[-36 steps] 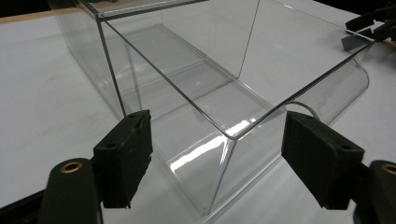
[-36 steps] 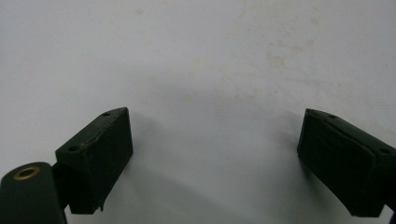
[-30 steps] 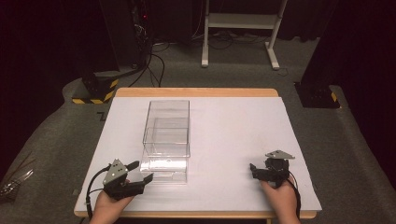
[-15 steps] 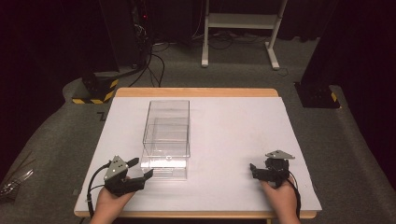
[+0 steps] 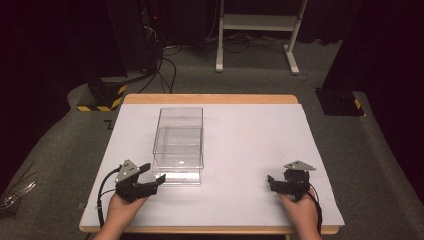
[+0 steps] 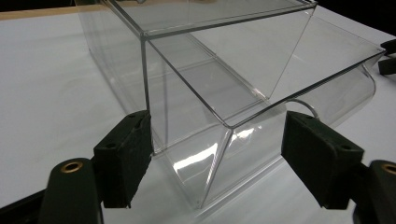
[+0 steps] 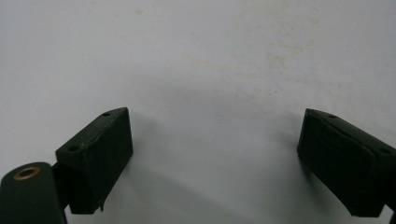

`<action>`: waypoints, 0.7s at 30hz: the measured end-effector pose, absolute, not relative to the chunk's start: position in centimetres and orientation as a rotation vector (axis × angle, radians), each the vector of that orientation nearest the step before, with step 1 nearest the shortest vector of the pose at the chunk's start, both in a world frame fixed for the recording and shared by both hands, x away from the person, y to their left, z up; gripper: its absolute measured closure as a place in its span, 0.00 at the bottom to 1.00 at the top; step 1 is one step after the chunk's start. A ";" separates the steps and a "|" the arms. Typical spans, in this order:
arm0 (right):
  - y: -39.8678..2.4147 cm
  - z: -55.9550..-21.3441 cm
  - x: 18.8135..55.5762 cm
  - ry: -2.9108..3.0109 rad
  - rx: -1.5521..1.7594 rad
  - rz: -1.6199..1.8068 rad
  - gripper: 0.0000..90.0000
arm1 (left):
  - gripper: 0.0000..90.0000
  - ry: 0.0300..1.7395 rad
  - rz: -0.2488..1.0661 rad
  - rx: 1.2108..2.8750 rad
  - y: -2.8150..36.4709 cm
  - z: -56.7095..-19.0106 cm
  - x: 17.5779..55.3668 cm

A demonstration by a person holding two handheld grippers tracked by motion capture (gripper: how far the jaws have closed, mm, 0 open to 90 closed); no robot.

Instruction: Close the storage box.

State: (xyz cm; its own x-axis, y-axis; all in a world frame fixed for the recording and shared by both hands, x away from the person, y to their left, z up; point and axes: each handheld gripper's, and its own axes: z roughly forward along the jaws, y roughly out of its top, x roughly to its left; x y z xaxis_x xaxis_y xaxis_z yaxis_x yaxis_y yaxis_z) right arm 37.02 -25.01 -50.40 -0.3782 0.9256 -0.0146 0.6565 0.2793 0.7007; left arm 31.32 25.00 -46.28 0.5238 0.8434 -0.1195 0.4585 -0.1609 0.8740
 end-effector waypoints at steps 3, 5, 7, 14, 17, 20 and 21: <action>-25.0 -50.4 37.0 2.133 1.424 0.861 0.11 | 0.28 1.091 0.498 1.796 24.9 -46.3 31.7; -25.0 -50.4 37.0 2.133 1.424 0.861 0.11 | 0.28 1.094 0.504 1.798 24.9 -46.3 32.0; -25.0 -50.4 37.0 2.133 1.424 0.861 0.11 | 0.28 1.100 0.512 1.800 24.9 -46.3 32.2; -25.0 -50.4 37.0 2.133 1.424 0.861 0.11 | 0.27 1.114 0.526 1.794 24.9 -46.2 33.2; -25.0 -50.4 37.0 2.133 1.424 0.861 0.11 | 0.26 1.120 0.532 1.793 24.9 -46.2 33.6; -25.0 -50.4 37.0 2.133 1.424 0.861 0.11 | 0.26 1.125 0.543 1.788 24.8 -46.2 34.0; -25.0 -50.4 37.0 2.133 1.424 0.861 0.11 | 0.26 1.127 0.545 1.788 24.8 -46.2 34.1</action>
State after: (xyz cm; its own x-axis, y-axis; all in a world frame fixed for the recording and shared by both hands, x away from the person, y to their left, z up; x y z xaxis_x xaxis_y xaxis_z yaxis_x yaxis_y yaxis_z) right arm 37.02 -25.02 -50.40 -0.3781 0.9257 -0.0135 0.6566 0.2784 0.7009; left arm 34.06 24.82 -46.21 0.4818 0.8704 -0.1010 0.4618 -0.1543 0.8735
